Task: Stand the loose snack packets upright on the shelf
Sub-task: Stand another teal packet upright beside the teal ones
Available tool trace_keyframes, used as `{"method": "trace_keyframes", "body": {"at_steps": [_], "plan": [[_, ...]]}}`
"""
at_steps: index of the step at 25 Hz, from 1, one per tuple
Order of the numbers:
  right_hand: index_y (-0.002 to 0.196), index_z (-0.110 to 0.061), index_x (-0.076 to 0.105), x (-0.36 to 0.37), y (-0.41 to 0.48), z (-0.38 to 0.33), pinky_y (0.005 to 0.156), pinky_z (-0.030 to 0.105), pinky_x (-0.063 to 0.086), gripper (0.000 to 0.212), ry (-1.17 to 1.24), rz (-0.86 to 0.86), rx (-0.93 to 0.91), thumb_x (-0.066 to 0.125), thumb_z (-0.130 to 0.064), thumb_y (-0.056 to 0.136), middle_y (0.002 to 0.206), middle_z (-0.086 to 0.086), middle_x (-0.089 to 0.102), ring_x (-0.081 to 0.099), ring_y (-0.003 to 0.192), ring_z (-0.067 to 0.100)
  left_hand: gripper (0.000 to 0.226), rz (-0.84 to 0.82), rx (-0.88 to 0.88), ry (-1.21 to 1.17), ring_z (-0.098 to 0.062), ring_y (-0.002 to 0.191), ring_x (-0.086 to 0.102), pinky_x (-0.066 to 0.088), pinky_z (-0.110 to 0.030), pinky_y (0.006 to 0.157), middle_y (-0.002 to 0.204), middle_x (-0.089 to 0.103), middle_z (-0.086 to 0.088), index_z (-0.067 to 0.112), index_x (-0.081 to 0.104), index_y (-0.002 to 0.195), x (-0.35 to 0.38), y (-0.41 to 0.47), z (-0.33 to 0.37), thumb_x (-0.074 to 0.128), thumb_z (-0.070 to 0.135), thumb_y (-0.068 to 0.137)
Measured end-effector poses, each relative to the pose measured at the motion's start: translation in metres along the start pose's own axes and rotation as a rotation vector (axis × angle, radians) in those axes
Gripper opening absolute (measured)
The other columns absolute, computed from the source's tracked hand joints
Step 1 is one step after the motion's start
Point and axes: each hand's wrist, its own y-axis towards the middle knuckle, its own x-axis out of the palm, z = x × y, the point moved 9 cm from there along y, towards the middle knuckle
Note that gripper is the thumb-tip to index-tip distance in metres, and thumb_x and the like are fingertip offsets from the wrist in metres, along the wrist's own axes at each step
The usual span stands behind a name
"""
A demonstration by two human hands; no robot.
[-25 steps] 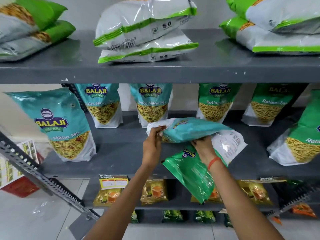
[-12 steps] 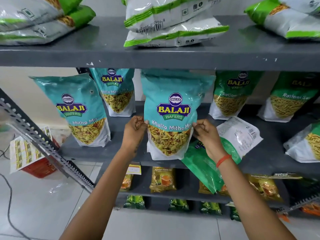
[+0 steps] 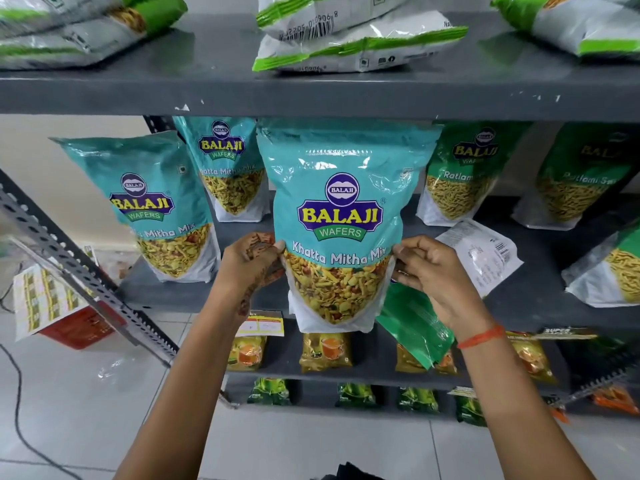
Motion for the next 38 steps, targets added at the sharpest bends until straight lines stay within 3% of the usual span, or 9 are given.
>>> {"method": "trace_keyframes", "body": {"at_steps": [4, 9, 15, 20, 25, 29, 31, 33, 38], "plan": [[0.084, -0.014, 0.060, 0.011, 0.019, 0.011, 0.072, 0.024, 0.059, 0.011, -0.010, 0.036, -0.063, 0.054, -0.008, 0.092, 0.082, 0.000, 0.071, 0.068, 0.075, 0.007, 0.008, 0.083, 0.031, -0.045, -0.019, 0.081, 0.065, 0.055, -0.030, 0.073, 0.087, 0.069, -0.005, 0.016, 0.063, 0.084, -0.004, 0.015, -0.008, 0.058, 0.015, 0.091], [0.083, -0.017, 0.056, 0.049, 0.053, 0.024, 0.085, 0.044, 0.053, 0.015, -0.040, 0.087, -0.149, 0.051, -0.009, 0.094, 0.088, 0.011, 0.067, 0.063, 0.083, 0.017, 0.008, 0.178, 0.088, -0.024, -0.020, 0.079, 0.062, 0.054, -0.028, 0.067, 0.086, 0.066, -0.002, 0.017, 0.057, 0.091, -0.022, 0.051, -0.020, 0.051, 0.017, 0.096], [0.080, -0.021, 0.056, 0.077, 0.076, 0.040, 0.090, 0.060, 0.050, 0.013, -0.088, 0.149, -0.177, 0.055, -0.017, 0.093, 0.101, 0.026, 0.068, 0.064, 0.094, 0.031, 0.010, 0.202, 0.056, -0.033, -0.029, 0.093, 0.065, 0.056, -0.040, 0.079, 0.098, 0.066, -0.007, 0.013, 0.057, 0.103, -0.047, 0.094, -0.032, 0.052, 0.014, 0.094], [0.084, -0.019, 0.057, 0.081, 0.086, 0.052, 0.093, 0.054, 0.051, 0.010, -0.075, 0.174, -0.133, 0.055, -0.015, 0.092, 0.105, 0.023, 0.068, 0.064, 0.098, 0.028, 0.014, 0.199, 0.051, 0.055, -0.033, 0.090, 0.064, 0.053, -0.057, 0.086, 0.090, 0.067, -0.005, 0.013, 0.057, 0.106, -0.054, 0.103, -0.035, 0.050, 0.016, 0.095], [0.100, -0.009, 0.059, 0.083, 0.081, 0.046, 0.080, 0.028, 0.050, 0.013, -0.156, 0.267, -0.200, 0.051, -0.007, 0.091, 0.104, 0.014, 0.068, 0.063, 0.094, 0.021, 0.043, 0.162, 0.261, 0.254, -0.019, 0.122, 0.050, 0.039, -0.029, 0.092, 0.135, 0.052, -0.001, 0.016, 0.037, 0.139, -0.032, 0.069, -0.024, 0.034, 0.033, 0.100], [0.121, -0.007, 0.052, 0.079, 0.056, 0.016, 0.100, 0.034, 0.044, 0.028, -0.317, 0.383, -0.435, 0.047, -0.013, 0.094, 0.122, 0.007, 0.059, 0.054, 0.118, 0.024, 0.057, 0.307, 0.596, 0.450, -0.022, 0.146, 0.015, 0.020, -0.039, 0.119, 0.158, 0.014, -0.008, 0.005, 0.016, 0.147, 0.000, 0.020, 0.001, 0.038, 0.027, 0.099], [0.125, -0.008, 0.049, 0.071, 0.038, -0.010, 0.108, 0.033, 0.036, 0.030, -0.440, 0.464, -0.656, 0.045, -0.014, 0.096, 0.130, 0.010, 0.055, 0.046, 0.124, 0.023, 0.052, 0.227, 0.835, 0.510, -0.021, 0.146, 0.016, 0.020, -0.033, 0.119, 0.156, 0.015, -0.006, 0.005, 0.023, 0.144, 0.039, -0.003, 0.012, 0.039, 0.022, 0.098], [0.124, -0.008, 0.050, 0.059, 0.021, -0.026, 0.111, 0.028, 0.030, 0.029, -0.534, 0.494, -0.813, 0.043, -0.013, 0.096, 0.134, 0.012, 0.052, 0.042, 0.127, 0.022, 0.048, 0.067, 0.915, 0.542, -0.018, 0.145, 0.020, 0.024, -0.033, 0.117, 0.155, 0.021, -0.006, 0.009, 0.026, 0.144, 0.085, -0.013, 0.007, 0.038, 0.020, 0.098], [0.121, -0.010, 0.051, -0.010, 0.007, -0.020, 0.111, 0.023, 0.025, 0.027, -0.717, 0.477, -0.863, 0.046, -0.013, 0.095, 0.134, 0.016, 0.048, 0.039, 0.127, 0.023, 0.045, -0.199, 0.700, 0.702, -0.025, 0.137, 0.035, 0.039, -0.041, 0.107, 0.152, 0.034, -0.010, 0.011, 0.036, 0.140, 0.178, 0.001, -0.036, 0.043, 0.021, 0.097]]}}
